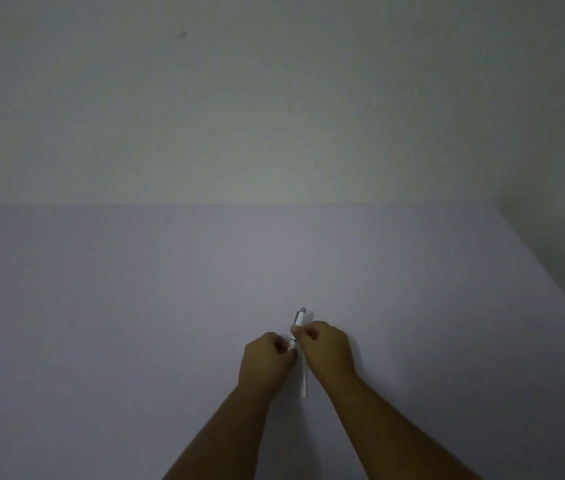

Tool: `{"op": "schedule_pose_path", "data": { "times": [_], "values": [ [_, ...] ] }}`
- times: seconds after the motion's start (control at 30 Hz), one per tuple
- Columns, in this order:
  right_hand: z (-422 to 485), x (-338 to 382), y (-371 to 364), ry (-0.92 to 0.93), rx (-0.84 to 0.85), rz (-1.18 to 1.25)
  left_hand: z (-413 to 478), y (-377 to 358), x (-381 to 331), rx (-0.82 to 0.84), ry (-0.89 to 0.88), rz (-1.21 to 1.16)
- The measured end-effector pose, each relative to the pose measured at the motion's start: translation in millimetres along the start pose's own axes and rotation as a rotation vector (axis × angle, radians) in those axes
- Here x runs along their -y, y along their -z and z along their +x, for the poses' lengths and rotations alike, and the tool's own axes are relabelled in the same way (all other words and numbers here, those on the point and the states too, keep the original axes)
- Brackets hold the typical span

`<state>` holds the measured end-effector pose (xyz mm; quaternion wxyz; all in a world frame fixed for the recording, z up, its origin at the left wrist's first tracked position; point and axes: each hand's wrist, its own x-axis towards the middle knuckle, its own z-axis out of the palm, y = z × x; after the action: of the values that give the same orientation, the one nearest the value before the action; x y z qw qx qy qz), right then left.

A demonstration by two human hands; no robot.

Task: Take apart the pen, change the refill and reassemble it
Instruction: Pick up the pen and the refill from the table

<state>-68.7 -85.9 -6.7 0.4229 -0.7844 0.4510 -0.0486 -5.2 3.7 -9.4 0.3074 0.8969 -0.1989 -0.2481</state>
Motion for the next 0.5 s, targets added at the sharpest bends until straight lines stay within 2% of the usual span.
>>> {"op": "schedule_pose_path", "data": {
  "times": [0.13, 0.3, 0.37, 0.5],
  "values": [
    [3, 14, 5, -0.148, 0.046, 0.193, -5, 6, -3, 0.039, -0.072, -0.065],
    [9, 6, 13, -0.302, -0.061, 0.384, -8, 15, -1, 0.135, -0.101, -0.046],
    [12, -6, 18, -0.260, -0.042, 0.280, -9, 18, 6, 0.115, -0.075, -0.061],
    [3, -23, 21, -0.131, 0.012, -0.090, -10, 17, 12, 0.095, -0.037, -0.124]
  ]
}}
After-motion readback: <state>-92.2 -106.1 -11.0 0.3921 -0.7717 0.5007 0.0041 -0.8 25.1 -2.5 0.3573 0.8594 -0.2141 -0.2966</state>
